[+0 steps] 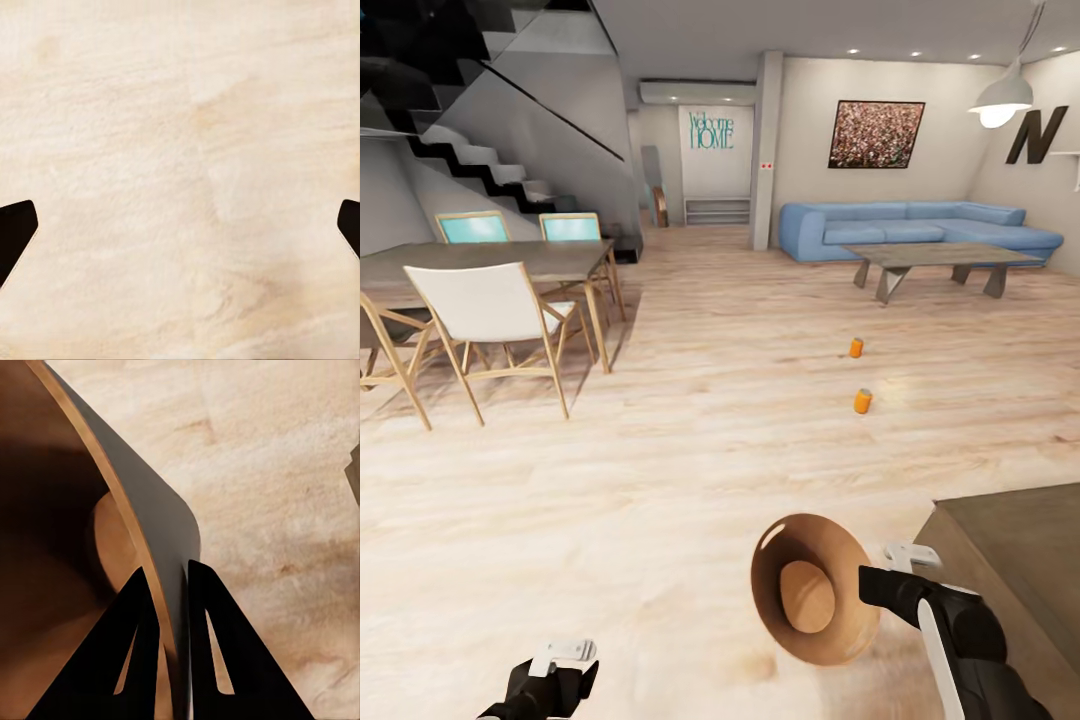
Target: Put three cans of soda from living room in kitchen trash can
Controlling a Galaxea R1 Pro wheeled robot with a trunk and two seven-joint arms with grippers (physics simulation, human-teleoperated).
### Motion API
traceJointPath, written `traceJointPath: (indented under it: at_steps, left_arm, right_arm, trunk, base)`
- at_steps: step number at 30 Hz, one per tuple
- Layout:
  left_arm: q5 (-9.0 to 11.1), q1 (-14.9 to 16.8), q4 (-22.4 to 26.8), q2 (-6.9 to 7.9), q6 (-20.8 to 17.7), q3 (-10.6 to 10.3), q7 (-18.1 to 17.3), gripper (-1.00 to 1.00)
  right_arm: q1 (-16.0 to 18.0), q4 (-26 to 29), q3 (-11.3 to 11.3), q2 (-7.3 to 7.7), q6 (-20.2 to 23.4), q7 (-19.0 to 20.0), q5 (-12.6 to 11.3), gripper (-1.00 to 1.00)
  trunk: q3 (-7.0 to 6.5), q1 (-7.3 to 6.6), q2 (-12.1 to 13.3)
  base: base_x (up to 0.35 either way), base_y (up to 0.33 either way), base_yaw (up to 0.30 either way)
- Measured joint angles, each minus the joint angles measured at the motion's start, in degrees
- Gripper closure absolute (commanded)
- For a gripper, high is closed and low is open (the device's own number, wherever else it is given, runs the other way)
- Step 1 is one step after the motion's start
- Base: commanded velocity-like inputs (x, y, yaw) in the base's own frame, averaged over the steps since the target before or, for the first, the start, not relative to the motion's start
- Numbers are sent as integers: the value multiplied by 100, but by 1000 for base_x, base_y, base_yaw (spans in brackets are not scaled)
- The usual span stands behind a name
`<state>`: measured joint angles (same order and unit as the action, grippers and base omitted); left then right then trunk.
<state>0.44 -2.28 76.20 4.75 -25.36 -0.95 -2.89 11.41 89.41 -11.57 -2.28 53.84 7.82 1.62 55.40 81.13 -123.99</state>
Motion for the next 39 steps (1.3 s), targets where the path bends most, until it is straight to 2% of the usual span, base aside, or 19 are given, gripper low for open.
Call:
traceJointPath:
  at_steps: [8, 13, 39]
  left_arm:
    - [0, 0, 0, 0, 2, 5, -1, -100]
    - [0, 0, 1, 0, 2, 6, -1, -100]
    - [0, 0, 6, 9, -4, 7, -20, -100]
  right_arm:
    - [0, 1, -3, -6, -2, 2, -8, 100]
    - [-1, -3, 8, -10, 245, 1, 0, 100]
    - [0, 4, 6, -8, 239, -6, 9, 100]
  trunk:
    - [0, 0, 0]
    - [0, 0, 0]
    - [0, 0, 0]
  base:
    - [337, 0, 0]
    - [337, 0, -2]
    - [338, 0, -12]
